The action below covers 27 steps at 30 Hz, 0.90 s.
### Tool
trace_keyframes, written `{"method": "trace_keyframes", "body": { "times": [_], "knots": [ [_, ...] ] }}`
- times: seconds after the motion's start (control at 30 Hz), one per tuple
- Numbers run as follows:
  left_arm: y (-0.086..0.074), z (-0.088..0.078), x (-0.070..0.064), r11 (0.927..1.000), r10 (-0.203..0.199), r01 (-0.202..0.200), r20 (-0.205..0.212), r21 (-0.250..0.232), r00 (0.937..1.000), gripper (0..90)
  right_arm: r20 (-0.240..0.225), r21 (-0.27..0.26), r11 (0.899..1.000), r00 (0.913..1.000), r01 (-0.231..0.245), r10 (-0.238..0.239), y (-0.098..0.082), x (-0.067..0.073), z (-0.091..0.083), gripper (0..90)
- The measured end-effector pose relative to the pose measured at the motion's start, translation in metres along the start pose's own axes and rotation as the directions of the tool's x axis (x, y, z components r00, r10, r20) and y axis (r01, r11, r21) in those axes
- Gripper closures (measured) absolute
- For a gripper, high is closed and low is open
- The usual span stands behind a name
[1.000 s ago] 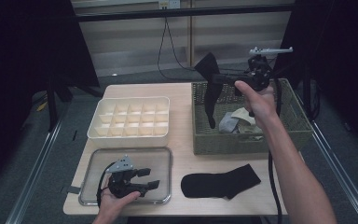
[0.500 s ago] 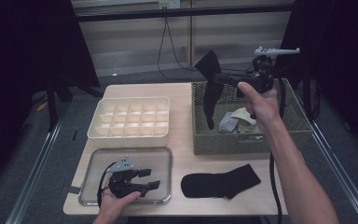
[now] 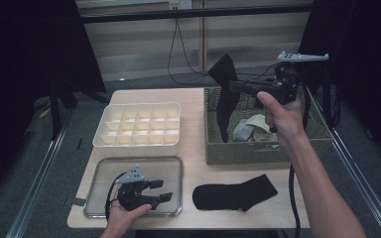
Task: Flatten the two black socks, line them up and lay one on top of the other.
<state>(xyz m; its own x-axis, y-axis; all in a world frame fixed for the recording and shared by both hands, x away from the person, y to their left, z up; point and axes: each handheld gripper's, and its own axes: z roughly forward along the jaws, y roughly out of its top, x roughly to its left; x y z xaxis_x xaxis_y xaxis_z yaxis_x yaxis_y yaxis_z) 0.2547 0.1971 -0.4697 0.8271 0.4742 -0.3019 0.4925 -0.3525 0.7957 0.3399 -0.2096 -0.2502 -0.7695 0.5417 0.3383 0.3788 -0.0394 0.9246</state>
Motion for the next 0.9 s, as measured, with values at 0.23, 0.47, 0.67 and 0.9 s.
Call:
{"method": "trace_keyframes", "body": {
  "times": [0.23, 0.47, 0.67, 0.9],
  "knots": [
    [0.0, -0.001, -0.002, 1.0, 0.006, -0.006, 0.0, -0.007, 1.0, 40.4, -0.019, 0.001, 1.0, 0.9998, 0.009, -0.009, -0.005, 0.019, -0.006, 79.4],
    [0.0, -0.001, -0.003, 0.9998, 0.001, -0.001, 0.0, -0.018, 1.0, 42.9, -0.051, 0.0, 1.0, 0.9985, 0.021, -0.021, -0.018, 0.037, -0.004, 79.5],
    [0.0, -0.001, -0.001, 0.9997, -0.011, 0.011, 0.003, -0.023, 0.9999, 43.5, -0.066, 0.018, 1.0, 0.9976, 0.021, -0.02, -0.032, 0.045, 0.001, 79.5],
    [0.0, 0.001, -0.002, 0.9998, -0.012, 0.012, 0.009, -0.017, 0.9999, 45.7, -0.089, 0.03, 0.999, 0.9958, 0.02, -0.017, -0.05, 0.048, 0.008, 79.4]
  ]
}}
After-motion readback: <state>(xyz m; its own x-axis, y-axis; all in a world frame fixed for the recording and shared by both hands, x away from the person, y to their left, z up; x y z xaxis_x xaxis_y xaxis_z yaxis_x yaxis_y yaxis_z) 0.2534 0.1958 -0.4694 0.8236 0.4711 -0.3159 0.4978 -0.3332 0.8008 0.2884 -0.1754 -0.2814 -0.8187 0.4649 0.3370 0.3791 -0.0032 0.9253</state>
